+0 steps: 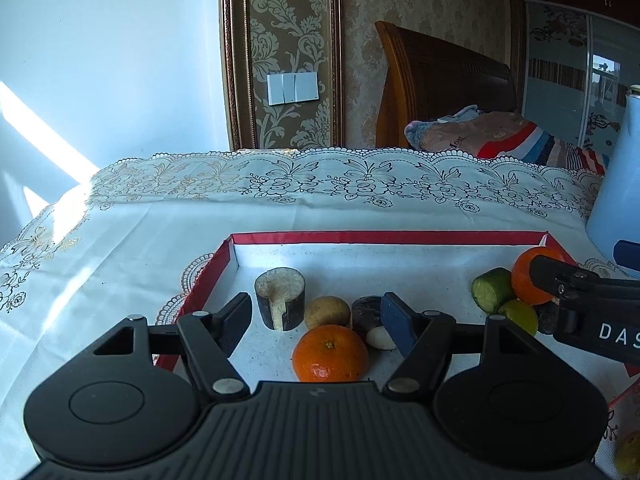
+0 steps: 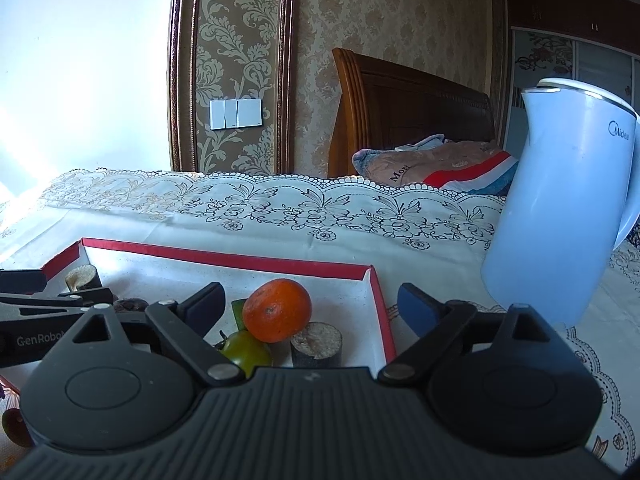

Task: Organize fruits
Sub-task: 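Lift both open grippers out of the tray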

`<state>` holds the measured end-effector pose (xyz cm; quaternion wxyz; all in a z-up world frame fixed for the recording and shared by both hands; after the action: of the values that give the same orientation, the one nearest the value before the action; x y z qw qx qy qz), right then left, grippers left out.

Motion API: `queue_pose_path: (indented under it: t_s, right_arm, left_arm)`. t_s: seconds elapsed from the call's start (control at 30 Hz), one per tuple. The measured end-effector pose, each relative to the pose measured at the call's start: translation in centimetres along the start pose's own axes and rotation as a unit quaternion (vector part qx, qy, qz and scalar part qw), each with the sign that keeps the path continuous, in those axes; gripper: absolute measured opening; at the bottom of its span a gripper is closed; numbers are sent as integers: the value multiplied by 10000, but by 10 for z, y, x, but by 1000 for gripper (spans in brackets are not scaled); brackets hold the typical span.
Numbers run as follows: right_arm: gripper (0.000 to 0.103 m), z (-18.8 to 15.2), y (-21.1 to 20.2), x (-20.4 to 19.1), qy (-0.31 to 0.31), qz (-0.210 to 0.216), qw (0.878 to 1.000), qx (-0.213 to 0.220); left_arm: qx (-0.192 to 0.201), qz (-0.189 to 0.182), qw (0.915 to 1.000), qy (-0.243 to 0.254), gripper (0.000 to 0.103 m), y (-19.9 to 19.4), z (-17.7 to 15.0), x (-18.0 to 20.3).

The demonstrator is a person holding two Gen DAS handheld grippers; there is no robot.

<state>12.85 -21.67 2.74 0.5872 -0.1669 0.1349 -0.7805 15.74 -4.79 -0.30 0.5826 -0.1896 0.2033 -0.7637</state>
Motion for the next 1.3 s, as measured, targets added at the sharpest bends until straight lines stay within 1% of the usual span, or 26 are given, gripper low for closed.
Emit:
queue_pose_path:
  t_s: [0.1, 0.33, 0.47, 0.57, 0.7, 0.87, 0.93, 1.03, 1.13, 1.3]
  right_arm:
    - [95, -1, -1, 3, 49, 34, 10000, -35]
    - [95, -2, -4, 4, 96, 105, 9999, -70]
    - [95, -5, -6, 3, 54, 116, 9999, -81]
    - [96, -6, -9, 1, 21, 100, 9999, -103]
    - [98, -9, -14, -2, 13, 128, 9998, -178]
    - [99, -15, -24, -4, -31, 161, 9997, -170]
    - [99, -18, -28, -5, -48, 188, 9997, -175]
    - [100, -20, -32, -7, -78, 188, 9996, -177]
    - [101, -23, -36, -5, -52, 210, 9996, -202]
    - [101, -29, -40, -3, 6, 258, 9993, -279]
  left_arm:
    - [-81, -113, 9997, -187, 71, -6, -2, -5]
    - [-23, 55, 9995, -316, 71, -22, -12, -17]
    - [44, 88, 9996, -282, 71, -27, -13, -18]
    - [-7, 60, 9997, -245, 71, -30, -15, -15]
    - [-71, 99, 9999, -118, 71, -40, -25, -15]
    - [-96, 43, 9998, -175, 71, -51, -38, -20]
    - [-66, 3, 9998, -172, 71, -55, -42, -21]
    - [3, 70, 9999, -100, 71, -59, -46, -21]
    - [60, 9, 10000, -75, 71, -65, -49, -22]
    - [143, -66, 9996, -220, 71, -73, -53, -30]
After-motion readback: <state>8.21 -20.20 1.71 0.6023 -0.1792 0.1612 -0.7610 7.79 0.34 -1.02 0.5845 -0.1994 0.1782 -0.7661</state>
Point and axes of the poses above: each gripper's, at about its wrist camera, not at the fingertips, and y roughly the way its jaws point, x to its right, z to its top, the point moved 4 cm from there along y, roughly the way its jaws point, and after that the axes turned 8 degrees about -z, right-handed, at the moved point
